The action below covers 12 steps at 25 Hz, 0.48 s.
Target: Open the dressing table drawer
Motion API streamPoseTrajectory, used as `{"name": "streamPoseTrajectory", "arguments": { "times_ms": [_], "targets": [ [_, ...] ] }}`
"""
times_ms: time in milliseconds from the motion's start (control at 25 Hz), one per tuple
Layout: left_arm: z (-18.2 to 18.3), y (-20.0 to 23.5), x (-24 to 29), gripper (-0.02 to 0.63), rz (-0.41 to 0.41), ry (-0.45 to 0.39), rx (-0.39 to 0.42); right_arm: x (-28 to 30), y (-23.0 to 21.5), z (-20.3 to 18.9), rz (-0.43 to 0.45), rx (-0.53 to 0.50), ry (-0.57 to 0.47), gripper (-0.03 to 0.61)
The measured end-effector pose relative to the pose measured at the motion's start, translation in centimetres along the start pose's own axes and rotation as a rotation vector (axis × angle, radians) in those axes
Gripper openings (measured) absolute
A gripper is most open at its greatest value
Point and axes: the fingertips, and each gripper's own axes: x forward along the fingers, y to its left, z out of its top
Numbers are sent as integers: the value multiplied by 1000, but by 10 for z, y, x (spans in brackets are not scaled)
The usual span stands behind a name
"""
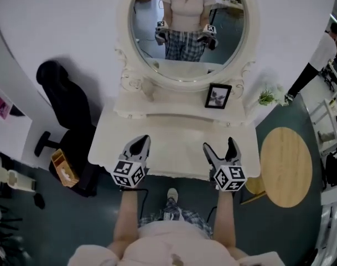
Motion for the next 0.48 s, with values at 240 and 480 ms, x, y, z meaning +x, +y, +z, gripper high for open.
{"name": "streamPoseTrajectory", "arguments": {
  "times_ms": [240, 480],
  "targets": [
    [7, 12, 53, 28, 14, 0, -1, 49, -27, 9, 8, -23, 22, 485],
    [12, 19, 88, 28, 4, 10, -10, 72, -50, 15, -20, -14, 32, 485]
  ]
}}
